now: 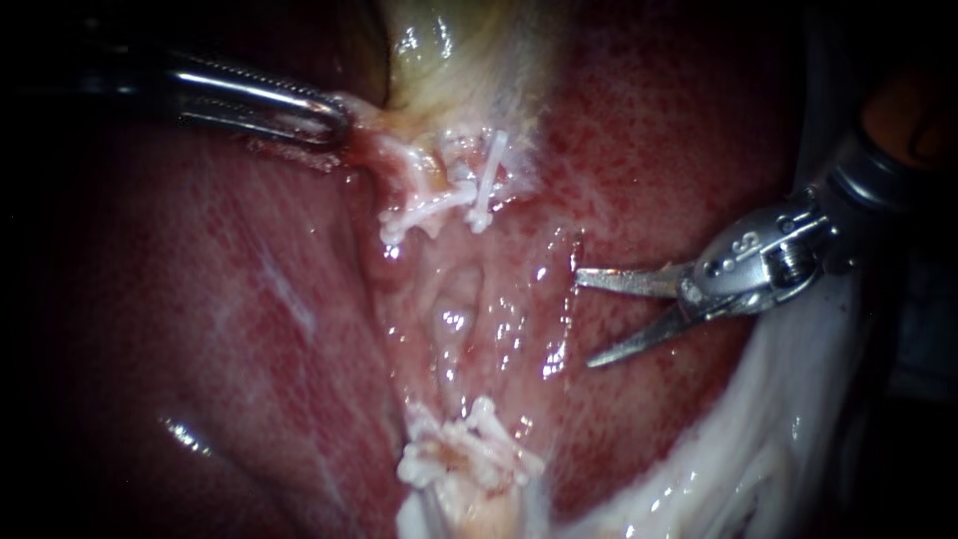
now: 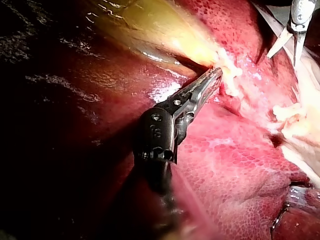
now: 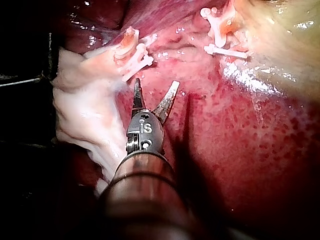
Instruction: Go back from the cut right tube
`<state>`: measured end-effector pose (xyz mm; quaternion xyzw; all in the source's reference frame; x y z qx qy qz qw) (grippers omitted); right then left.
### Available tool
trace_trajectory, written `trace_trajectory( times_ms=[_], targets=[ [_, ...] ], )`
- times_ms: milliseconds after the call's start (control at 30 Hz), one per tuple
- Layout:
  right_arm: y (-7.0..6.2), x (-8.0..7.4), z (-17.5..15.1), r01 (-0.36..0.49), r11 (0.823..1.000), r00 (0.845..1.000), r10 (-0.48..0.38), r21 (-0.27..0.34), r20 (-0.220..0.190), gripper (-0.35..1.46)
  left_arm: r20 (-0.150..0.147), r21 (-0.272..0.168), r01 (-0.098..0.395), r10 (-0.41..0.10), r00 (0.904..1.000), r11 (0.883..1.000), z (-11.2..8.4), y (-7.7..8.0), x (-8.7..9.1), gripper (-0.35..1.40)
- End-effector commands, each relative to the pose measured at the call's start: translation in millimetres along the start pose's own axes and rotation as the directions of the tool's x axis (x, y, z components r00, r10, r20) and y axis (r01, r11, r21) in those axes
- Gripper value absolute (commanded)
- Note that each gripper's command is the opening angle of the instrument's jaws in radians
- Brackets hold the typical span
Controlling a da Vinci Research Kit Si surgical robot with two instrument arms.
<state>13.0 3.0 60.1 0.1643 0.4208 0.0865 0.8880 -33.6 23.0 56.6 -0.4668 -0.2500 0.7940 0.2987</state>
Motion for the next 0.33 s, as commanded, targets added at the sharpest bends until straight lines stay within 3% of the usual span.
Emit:
trace_trajectory(
  times_ms=[33,333],
  targets=[
    [0.0,0.0,0.0,0.0,1.0,1.0,0.0,0.0,0.0,1.45,0.001,0.001,-0.001,0.001,1.0,1.0,0.1,0.0,0.0,-0.35],
    [0.1,0.3,-0.4,-0.002,1.0,1.0,0.002,0.002,0.0,1.45,0.001,0.001,-0.001,0.001,1.0,1.0,0.1,0.0,0.0,-0.35]
  ],
)
